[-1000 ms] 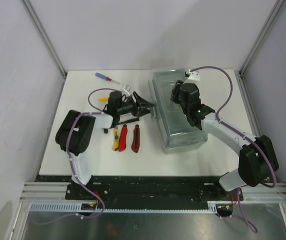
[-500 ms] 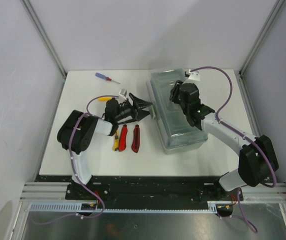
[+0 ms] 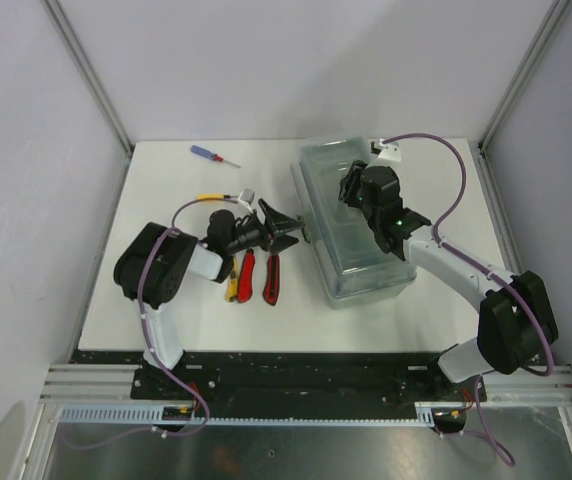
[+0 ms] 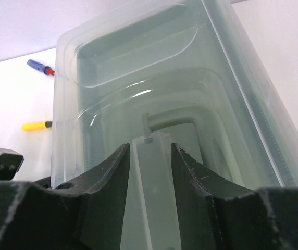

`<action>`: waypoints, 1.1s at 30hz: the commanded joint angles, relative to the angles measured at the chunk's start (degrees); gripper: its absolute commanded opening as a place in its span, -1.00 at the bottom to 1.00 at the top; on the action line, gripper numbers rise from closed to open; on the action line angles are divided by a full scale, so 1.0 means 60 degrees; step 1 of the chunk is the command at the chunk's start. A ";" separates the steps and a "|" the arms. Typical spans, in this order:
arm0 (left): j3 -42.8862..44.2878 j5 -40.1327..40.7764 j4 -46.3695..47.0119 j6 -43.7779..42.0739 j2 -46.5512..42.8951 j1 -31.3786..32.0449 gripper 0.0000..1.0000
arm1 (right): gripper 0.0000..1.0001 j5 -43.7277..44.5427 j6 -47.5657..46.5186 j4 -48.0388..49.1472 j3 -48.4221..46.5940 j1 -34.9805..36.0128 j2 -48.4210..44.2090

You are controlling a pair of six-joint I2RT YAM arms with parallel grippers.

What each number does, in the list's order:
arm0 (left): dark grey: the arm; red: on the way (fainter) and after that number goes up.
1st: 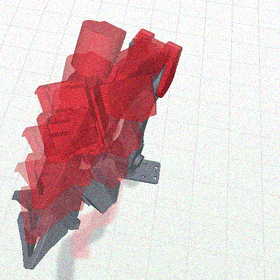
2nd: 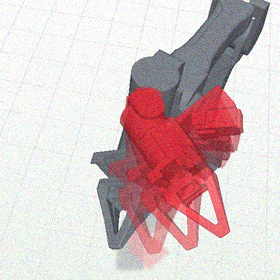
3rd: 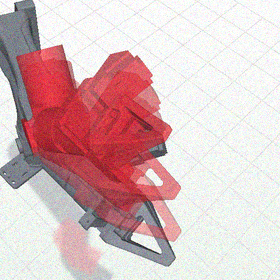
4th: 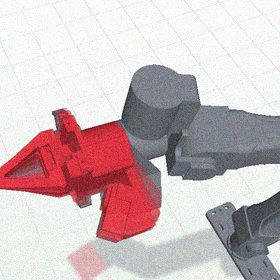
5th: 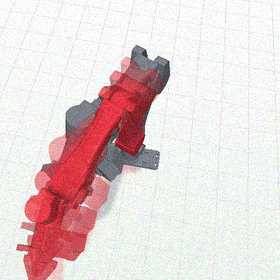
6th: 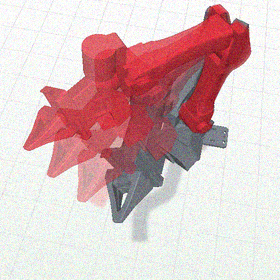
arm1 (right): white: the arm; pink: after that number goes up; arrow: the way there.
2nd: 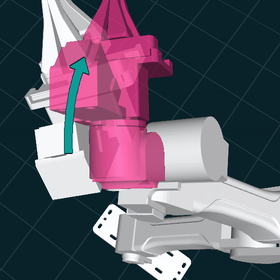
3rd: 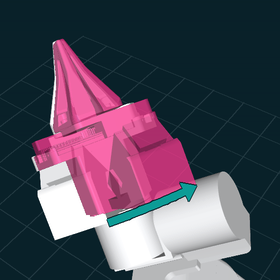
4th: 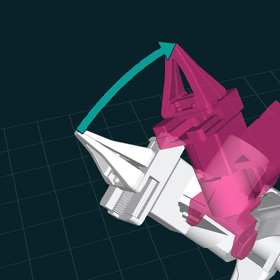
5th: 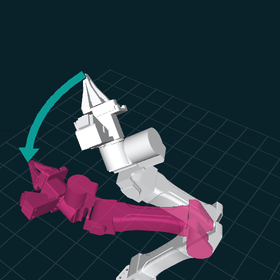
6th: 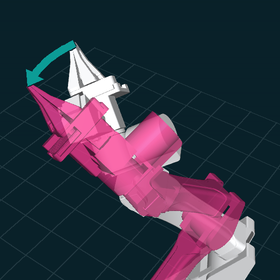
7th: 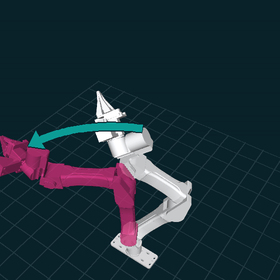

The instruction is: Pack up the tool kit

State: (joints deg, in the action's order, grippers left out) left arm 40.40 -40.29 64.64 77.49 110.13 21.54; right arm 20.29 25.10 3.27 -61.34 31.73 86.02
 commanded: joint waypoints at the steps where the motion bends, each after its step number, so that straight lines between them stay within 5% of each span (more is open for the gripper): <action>1: -0.0160 -0.0067 -0.0882 -0.1413 -0.0368 -0.0167 0.96 | -0.13 -0.1938 0.0614 -0.5367 0.1537 0.0318 0.1299; 14: 0.0192 0.0572 -0.3163 -0.3067 -0.1056 -0.0244 0.76 | -0.04 -0.0856 0.0041 -0.6233 0.0622 0.0261 0.0175; 19: 0.0519 0.0627 -0.3527 -0.3204 -0.1290 -0.0250 0.75 | 0.26 0.0062 -0.0967 -0.7038 -0.0854 0.0311 -0.0577; 25: 0.1082 0.0804 -0.4262 -0.3688 -0.1747 -0.0266 0.98 | 0.78 0.0755 -0.1956 -0.7871 -0.2031 0.0968 -0.0679; 33: 0.1401 0.1020 -0.5170 -0.3926 -0.1660 -0.0351 0.83 | 0.81 0.1959 -0.2672 -0.8316 -0.2765 0.2200 0.0118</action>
State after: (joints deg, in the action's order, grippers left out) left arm 47.33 -35.92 36.95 56.60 101.91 19.90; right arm 28.32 13.19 -36.10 -76.60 41.39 81.84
